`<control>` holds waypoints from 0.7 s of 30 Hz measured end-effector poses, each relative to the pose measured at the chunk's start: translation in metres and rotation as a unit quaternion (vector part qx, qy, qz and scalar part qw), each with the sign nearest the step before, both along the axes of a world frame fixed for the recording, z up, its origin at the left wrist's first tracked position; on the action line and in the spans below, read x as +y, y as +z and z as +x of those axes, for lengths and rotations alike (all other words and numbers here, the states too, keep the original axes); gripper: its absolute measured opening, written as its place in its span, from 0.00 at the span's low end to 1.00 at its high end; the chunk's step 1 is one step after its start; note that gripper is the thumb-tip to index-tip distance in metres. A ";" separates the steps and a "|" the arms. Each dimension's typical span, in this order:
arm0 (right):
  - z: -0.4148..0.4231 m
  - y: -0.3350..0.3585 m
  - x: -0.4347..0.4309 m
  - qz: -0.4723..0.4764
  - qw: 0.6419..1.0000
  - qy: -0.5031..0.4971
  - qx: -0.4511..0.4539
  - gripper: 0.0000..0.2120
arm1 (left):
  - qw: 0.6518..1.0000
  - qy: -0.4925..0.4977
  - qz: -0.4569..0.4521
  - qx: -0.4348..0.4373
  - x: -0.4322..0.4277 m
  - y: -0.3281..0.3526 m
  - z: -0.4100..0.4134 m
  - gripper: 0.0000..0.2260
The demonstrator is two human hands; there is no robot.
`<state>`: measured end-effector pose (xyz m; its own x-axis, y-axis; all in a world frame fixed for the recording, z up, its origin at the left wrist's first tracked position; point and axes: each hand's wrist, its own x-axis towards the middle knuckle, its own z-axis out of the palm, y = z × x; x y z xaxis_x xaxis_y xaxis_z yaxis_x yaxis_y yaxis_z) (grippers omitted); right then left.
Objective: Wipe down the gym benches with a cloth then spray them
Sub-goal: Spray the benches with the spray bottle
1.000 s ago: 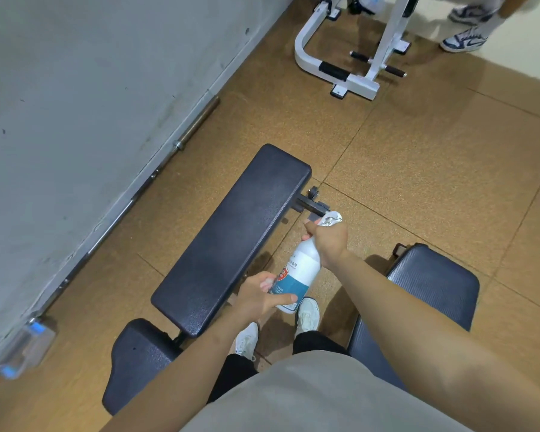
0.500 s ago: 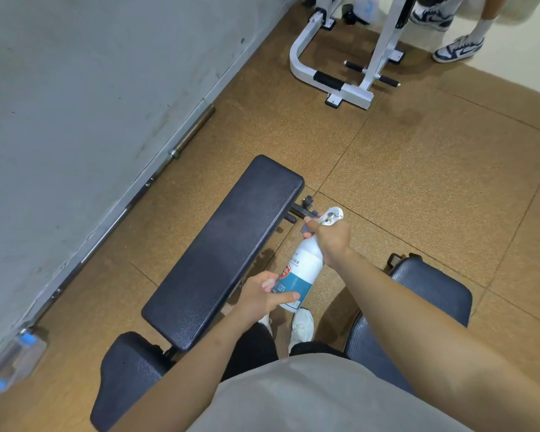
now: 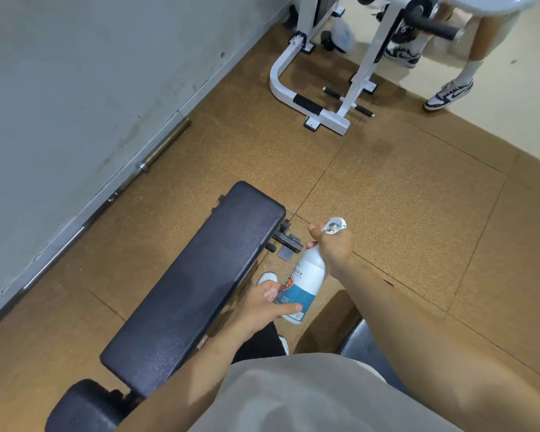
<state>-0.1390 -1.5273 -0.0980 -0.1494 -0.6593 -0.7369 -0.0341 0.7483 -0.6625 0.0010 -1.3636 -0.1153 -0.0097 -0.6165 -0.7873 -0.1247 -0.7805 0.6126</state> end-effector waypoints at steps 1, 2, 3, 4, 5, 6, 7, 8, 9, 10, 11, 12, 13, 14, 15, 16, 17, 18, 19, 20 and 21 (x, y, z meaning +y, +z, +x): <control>0.004 0.001 -0.010 0.004 1.000 0.002 0.016 0.13 | 1.000 0.002 0.001 0.008 -0.010 -0.002 0.003 0.22; 0.007 0.002 -0.019 0.004 1.000 0.006 0.027 0.13 | 1.000 0.005 0.003 0.014 -0.018 -0.005 0.005 0.24; 0.011 0.003 -0.029 0.004 0.999 0.010 0.033 0.13 | 1.000 0.004 0.005 0.019 -0.027 -0.007 0.008 0.26; 0.015 0.004 -0.038 0.004 0.999 0.013 0.037 0.13 | 1.000 0.002 0.007 0.023 -0.035 -0.010 0.011 0.28; 0.019 0.003 -0.047 0.003 0.999 0.016 0.040 0.12 | 1.000 0.003 0.007 0.025 -0.043 -0.013 0.013 0.29; 0.022 0.002 -0.055 0.000 0.999 0.021 0.043 0.12 | 0.999 0.011 0.009 0.031 -0.050 -0.017 0.016 0.30; 0.026 0.002 -0.062 -0.002 0.999 0.027 0.045 0.12 | 0.999 0.024 0.013 0.040 -0.056 -0.019 0.017 0.31; 0.028 0.002 -0.068 -0.001 0.998 0.033 0.047 0.12 | 0.998 0.036 0.016 0.047 -0.060 -0.021 0.018 0.31; 0.030 0.001 -0.073 0.002 0.998 0.036 0.048 0.12 | 0.998 0.043 0.019 0.049 -0.063 -0.023 0.018 0.31; 0.031 -0.002 -0.076 0.006 0.998 0.037 0.050 0.12 | 0.997 0.052 0.019 0.046 -0.065 -0.024 0.018 0.31; 0.032 -0.004 -0.078 0.009 0.998 0.038 0.055 0.12 | 0.997 0.062 0.016 0.040 -0.065 -0.024 0.017 0.31; 0.032 -0.007 -0.080 0.016 0.997 0.039 0.061 0.12 | 0.997 0.067 0.011 0.033 -0.064 -0.025 0.015 0.30; 0.033 -0.009 -0.081 0.027 0.996 0.045 0.068 0.13 | 0.997 0.071 0.005 0.026 -0.064 -0.024 0.014 0.29; 0.034 -0.011 -0.082 0.035 0.995 0.057 0.071 0.13 | 0.997 0.078 0.004 0.022 -0.063 -0.024 0.011 0.28; 0.035 -0.013 -0.084 0.039 0.994 0.069 0.069 0.12 | 0.996 0.088 0.001 0.021 -0.063 -0.023 0.008 0.25; 0.036 -0.015 -0.084 0.039 0.994 0.077 0.064 0.12 | 0.994 0.104 -0.003 0.019 -0.062 -0.020 0.005 0.21; 0.038 -0.016 -0.085 0.040 0.994 0.089 0.057 0.12 | 0.992 0.122 -0.004 0.014 -0.060 -0.019 0.001 0.20; 0.040 -0.018 -0.085 0.038 0.992 0.108 0.051 0.12 | 0.990 0.139 -0.002 0.014 -0.057 -0.018 -0.003 0.20; 0.041 -0.020 -0.083 0.034 0.989 0.132 0.049 0.12 | 0.988 0.154 0.001 0.015 -0.054 -0.017 -0.008 0.19; 0.043 -0.020 -0.081 0.026 0.986 0.156 0.044 0.12 | 0.986 0.169 0.006 0.013 -0.049 -0.017 -0.013 0.19; 0.045 -0.018 -0.078 0.020 0.983 0.179 0.039 0.11 | 0.983 0.183 0.008 0.009 -0.044 -0.017 -0.017 0.21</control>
<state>-0.0938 -1.6051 -0.1162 0.0307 -0.6503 -0.7591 -0.3493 0.7046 -0.6177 -0.0165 -1.4077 -0.1320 0.1965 -0.5687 -0.7987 0.1766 -0.7807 0.5994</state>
